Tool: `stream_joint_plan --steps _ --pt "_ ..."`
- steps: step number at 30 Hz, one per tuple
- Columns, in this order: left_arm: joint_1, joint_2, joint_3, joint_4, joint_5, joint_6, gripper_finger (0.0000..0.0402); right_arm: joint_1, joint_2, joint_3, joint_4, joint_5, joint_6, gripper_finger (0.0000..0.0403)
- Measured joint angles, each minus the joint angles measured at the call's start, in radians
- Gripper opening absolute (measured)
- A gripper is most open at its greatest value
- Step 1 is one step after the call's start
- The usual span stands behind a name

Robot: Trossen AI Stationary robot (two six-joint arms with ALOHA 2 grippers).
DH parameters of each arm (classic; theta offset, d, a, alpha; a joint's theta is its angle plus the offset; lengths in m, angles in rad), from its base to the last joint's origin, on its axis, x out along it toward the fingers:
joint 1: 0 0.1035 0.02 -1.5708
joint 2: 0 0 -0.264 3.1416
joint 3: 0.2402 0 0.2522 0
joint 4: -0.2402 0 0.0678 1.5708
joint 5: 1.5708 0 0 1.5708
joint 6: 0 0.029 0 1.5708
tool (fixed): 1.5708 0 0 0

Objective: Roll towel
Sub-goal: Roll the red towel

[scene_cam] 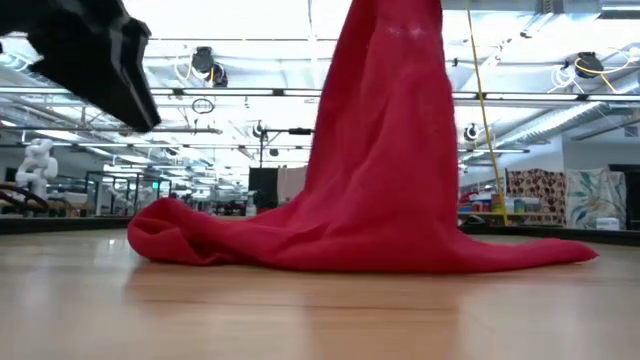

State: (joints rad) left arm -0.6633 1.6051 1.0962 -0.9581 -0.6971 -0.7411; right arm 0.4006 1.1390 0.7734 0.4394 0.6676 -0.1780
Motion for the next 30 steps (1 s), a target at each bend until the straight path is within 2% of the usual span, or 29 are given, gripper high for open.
stream_joint_plan --steps 4,7,13,15,18,22,27,30 --pt "-0.012 0.0 0.0 0.069 -0.203 0.094 0.0153 0.0 -0.004 0.0 -0.002 -0.101 0.015 0.0" --pt "0.016 0.0 0.0 0.186 -0.354 0.201 0.0153 0.001 0.007 0.0 -0.001 -0.168 0.045 0.0" --pt "0.089 0.0 0.0 0.501 -0.359 0.512 0.0153 0.018 0.064 0.0 -0.045 -0.176 0.084 0.0" --pt "0.111 0.0 0.0 0.608 -0.304 0.601 0.0153 0.029 0.09 0.0 -0.079 -0.176 0.099 0.0" --pt "0.134 0.0 0.0 0.78 -0.144 0.743 0.0153 0.052 0.137 0.0 -0.102 -0.176 0.144 0.0" --pt "0.154 0.001 0.0 0.96 -0.04 0.887 0.0153 0.079 0.192 0.0 -0.104 -0.176 0.14 0.0" --pt "0.199 0.009 0.0 1.082 0.15 0.958 0.0154 0.092 0.206 0.0 -0.082 -0.173 0.144 0.0" --pt "0.22 0.022 0.001 1.147 0.196 0.967 0.0168 0.092 0.206 0.0 -0.066 -0.172 0.139 0.0"
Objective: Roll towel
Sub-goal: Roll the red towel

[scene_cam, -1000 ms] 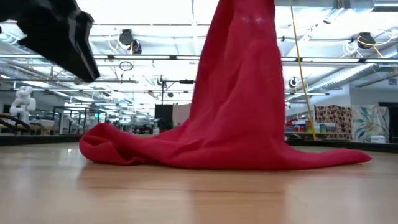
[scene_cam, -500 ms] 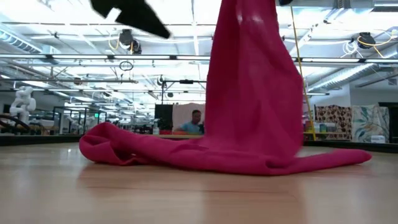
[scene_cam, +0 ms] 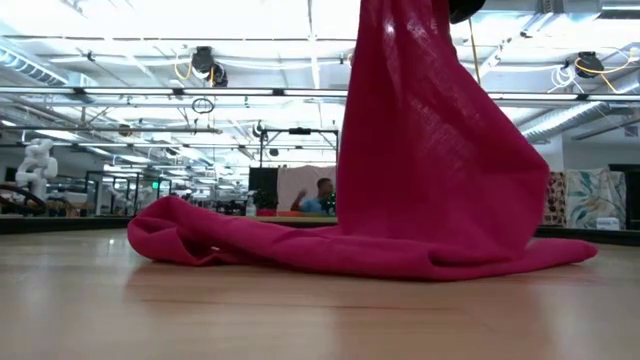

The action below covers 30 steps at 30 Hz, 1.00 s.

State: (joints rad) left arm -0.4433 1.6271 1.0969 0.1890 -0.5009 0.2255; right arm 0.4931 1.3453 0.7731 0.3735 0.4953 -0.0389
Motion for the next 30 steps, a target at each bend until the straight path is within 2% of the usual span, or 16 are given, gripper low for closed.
stream_joint_plan --steps 6,10,12,15,19,22,25,30 --pt "0.025 0.063 0.0 0.103 0.014 0.117 0.022 -0.002 0.0 0.0 0.009 0.001 -0.006 0.0" --pt "0.045 0.099 0.0 0.168 0.018 0.16 0.0226 -0.003 0.0 0.0 0.011 0.002 -0.006 0.0" --pt "0.048 0.102 0.0 0.166 0.013 0.18 0.0211 -0.003 0.0 0.0 0.01 0.002 -0.006 0.0" --pt "0.043 0.102 0.0 0.167 -0.005 0.181 0.0168 -0.002 0.0 0.0 -0.008 0.044 -0.004 0.0" --pt "0.043 0.094 0.0 0.154 -0.053 0.181 0.0087 -0.003 0.0 0.0 -0.025 0.125 -0.002 0.0" --pt "0.044 0.093 0.0 0.136 -0.082 0.181 0.0022 -0.001 0.0 0.0 -0.029 0.134 0.001 0.0001" --pt "0.042 0.091 0.0 0.116 -0.12 0.183 0.0011 0.011 0.0 0.0 -0.052 0.134 0.001 0.0014" --pt "0.032 0.048 0.0 0.048 -0.22 0.201 0.0007 0.046 -0.012 0.0 -0.153 0.133 0.093 0.0067"
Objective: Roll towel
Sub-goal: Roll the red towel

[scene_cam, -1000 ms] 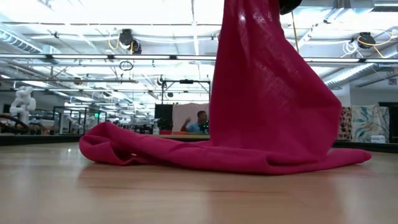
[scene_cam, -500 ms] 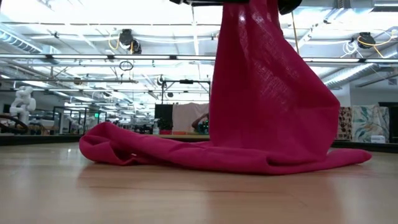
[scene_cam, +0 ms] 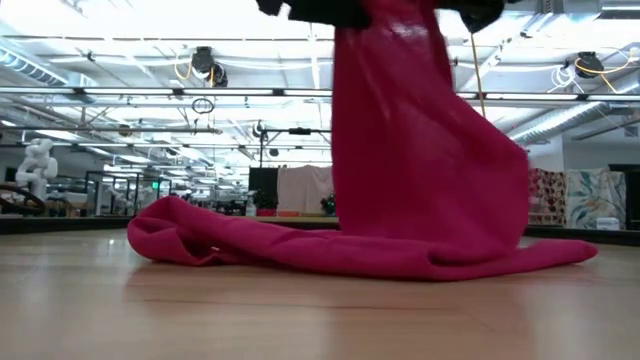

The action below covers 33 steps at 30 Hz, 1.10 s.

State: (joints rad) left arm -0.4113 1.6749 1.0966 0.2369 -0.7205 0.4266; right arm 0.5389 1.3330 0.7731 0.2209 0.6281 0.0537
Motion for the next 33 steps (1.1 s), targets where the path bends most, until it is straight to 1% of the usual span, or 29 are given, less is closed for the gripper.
stream_joint_plan --steps 5,8,12,14,16,18,22,27,30,33 --pt "-0.019 -0.094 0.0 -0.045 -0.112 -0.001 0.0005 0.031 0.0 -0.001 -0.202 -0.007 0.201 0.0126" --pt "-0.021 -0.152 0.0 -0.081 -0.131 -0.015 0.0005 0.041 0.005 -0.001 -0.354 -0.008 0.364 0.0151" --pt "-0.023 -0.212 0.0 -0.149 -0.14 -0.048 0.0005 0.046 0.01 -0.002 -0.542 -0.008 0.589 0.017" --pt "-0.022 -0.24 0.0 -0.194 -0.174 -0.077 0.0005 0.05 0.026 -0.002 -0.612 -0.009 0.668 0.0175" --pt "-0.021 -0.264 0.0 -0.238 -0.199 -0.105 0.0005 0.056 0.052 -0.002 -0.643 -0.008 0.718 0.0178" --pt "-0.022 -0.283 0.0 -0.283 -0.208 -0.13 0.0005 0.062 0.088 -0.002 -0.642 -0.007 0.737 0.0178" --pt "-0.022 -0.301 0.0 -0.322 -0.206 -0.161 0.0004 0.065 0.181 -0.002 -0.611 -0.001 0.744 0.0177" --pt "-0.02 -0.297 0.0 -0.342 -0.198 -0.208 0.0004 0.026 0.29 -0.002 -0.603 0.003 0.717 0.0178" --pt "-0.018 -0.287 0.0 -0.355 -0.168 -0.212 0.0004 -0.007 0.32 -0.002 -0.605 -0.002 0.716 0.0182" --pt "-0.018 -0.286 0.0 -0.352 -0.142 -0.213 0.0004 -0.042 0.308 -0.002 -0.601 -0.009 0.68 0.0188"
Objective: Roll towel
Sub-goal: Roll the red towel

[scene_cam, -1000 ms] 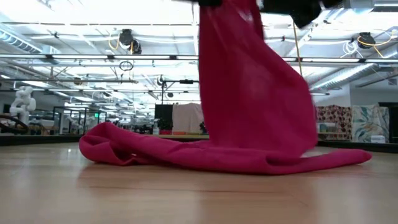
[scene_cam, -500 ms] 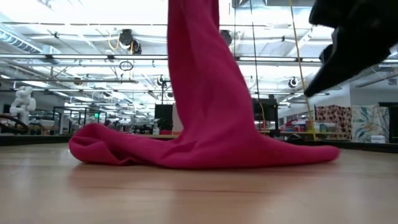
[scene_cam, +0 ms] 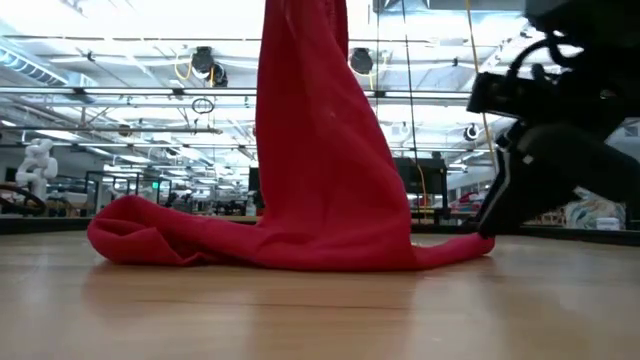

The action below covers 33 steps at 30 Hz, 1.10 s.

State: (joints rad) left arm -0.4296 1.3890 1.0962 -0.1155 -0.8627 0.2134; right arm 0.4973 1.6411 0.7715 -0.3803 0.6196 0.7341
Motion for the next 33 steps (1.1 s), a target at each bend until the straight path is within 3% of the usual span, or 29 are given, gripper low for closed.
stream_joint_plan --steps 9,21,28,33 --pt "0.003 0.001 0.0 -0.001 0.006 -0.018 0.0004 -0.11 -0.108 -0.03 0.042 -0.126 -0.213 0.0212" --pt "0.003 0.003 0.0 -0.02 0.079 -0.104 0.0013 -0.164 -0.107 -0.365 0.611 -0.153 -0.102 0.0218" --pt "0.003 0.004 0.0 -0.025 0.082 -0.113 0.0014 -0.158 -0.108 -0.458 0.819 -0.208 -0.088 0.019" --pt "0.01 0.004 0.0 -0.025 0.082 -0.13 0.0015 -0.146 -0.107 -0.462 0.833 -0.23 -0.132 0.0125"
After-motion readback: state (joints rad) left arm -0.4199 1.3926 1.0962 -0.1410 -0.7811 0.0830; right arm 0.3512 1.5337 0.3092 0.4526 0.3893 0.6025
